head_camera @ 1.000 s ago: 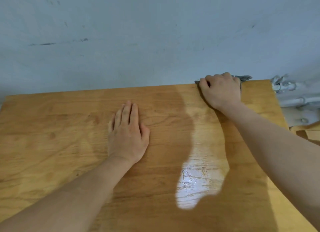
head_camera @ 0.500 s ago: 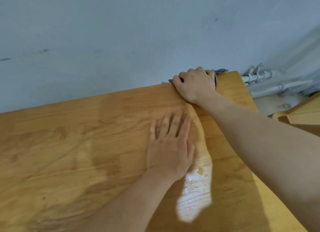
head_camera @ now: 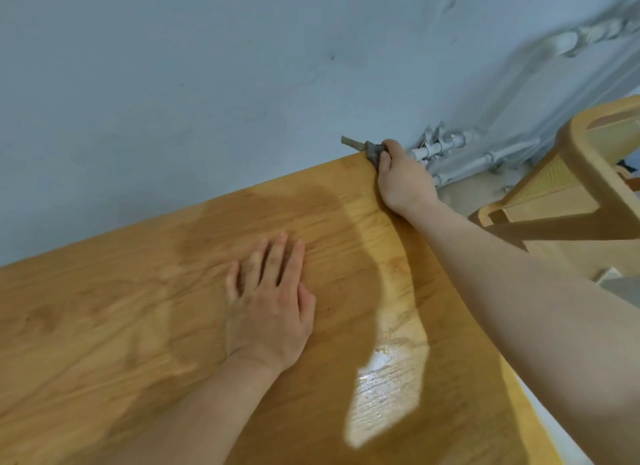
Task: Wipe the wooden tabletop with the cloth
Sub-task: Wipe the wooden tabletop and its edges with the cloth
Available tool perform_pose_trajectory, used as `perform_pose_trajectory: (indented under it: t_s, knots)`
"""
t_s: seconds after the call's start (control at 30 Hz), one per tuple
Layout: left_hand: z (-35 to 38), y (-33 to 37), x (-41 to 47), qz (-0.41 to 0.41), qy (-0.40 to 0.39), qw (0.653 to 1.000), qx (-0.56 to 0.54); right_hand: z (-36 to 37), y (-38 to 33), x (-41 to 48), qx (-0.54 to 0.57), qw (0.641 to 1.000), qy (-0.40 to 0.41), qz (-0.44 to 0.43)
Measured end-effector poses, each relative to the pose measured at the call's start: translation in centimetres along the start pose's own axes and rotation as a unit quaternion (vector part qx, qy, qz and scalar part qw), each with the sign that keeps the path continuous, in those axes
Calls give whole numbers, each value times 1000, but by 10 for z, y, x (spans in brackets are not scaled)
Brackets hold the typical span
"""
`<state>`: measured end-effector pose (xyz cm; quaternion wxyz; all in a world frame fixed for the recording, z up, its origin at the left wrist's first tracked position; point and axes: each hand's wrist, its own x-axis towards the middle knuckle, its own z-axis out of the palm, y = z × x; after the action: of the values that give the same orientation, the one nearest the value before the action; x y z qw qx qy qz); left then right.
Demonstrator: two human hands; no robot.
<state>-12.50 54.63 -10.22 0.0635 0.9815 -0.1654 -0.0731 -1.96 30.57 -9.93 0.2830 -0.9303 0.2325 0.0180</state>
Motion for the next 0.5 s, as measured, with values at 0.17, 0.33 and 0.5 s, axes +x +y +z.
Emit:
perform_pose_trajectory:
  t_s: [0.17, 0.33, 0.5]
  knots:
    - [-3, 1, 0, 0, -8, 1000, 2, -2, 24, -54, -36, 999, 27, 16]
    - [-3, 2, -1, 0, 12, 1000, -8, -5, 43, -104, -64, 997, 24, 23]
    - [1, 1, -3, 7, 29, 999, -18, -10, 65, -166, -78, 996, 14, 38]
